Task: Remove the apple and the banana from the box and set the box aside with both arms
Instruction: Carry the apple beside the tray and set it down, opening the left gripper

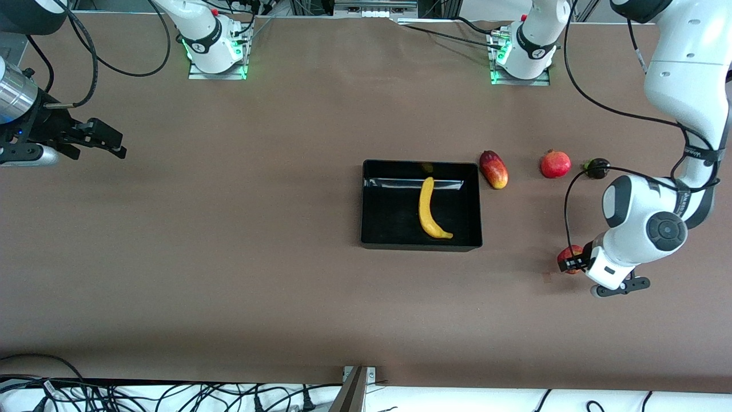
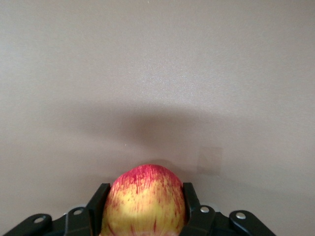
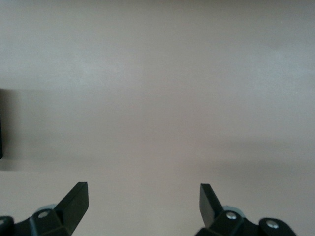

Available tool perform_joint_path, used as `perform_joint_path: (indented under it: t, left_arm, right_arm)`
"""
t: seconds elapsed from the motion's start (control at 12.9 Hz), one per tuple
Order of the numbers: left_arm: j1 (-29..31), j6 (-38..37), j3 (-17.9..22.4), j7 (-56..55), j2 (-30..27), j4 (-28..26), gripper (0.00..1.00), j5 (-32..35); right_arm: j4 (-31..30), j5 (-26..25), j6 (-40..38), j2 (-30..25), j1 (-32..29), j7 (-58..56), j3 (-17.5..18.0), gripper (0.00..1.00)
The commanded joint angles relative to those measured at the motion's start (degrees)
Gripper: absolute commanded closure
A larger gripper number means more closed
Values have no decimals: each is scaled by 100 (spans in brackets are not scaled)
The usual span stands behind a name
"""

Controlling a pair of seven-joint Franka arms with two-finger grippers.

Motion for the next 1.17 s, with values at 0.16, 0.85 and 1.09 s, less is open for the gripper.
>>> perform_joint_path:
  t: [0.16,0.85,1.09]
  left_arm:
    - [0,408,-24,-409,356,77,0,850]
    - [-1360,-2519,-121,-2029,-1121,402,0,-931]
    - [-2064,-2458,-217,-3526,-1095,394,0,-1029]
  right_arm:
    - [224,20,95,166,167,-56,30,0]
    - [295,125,79,475,229,-109,21,0]
    - [330,99,52,475,238,-92,21,0]
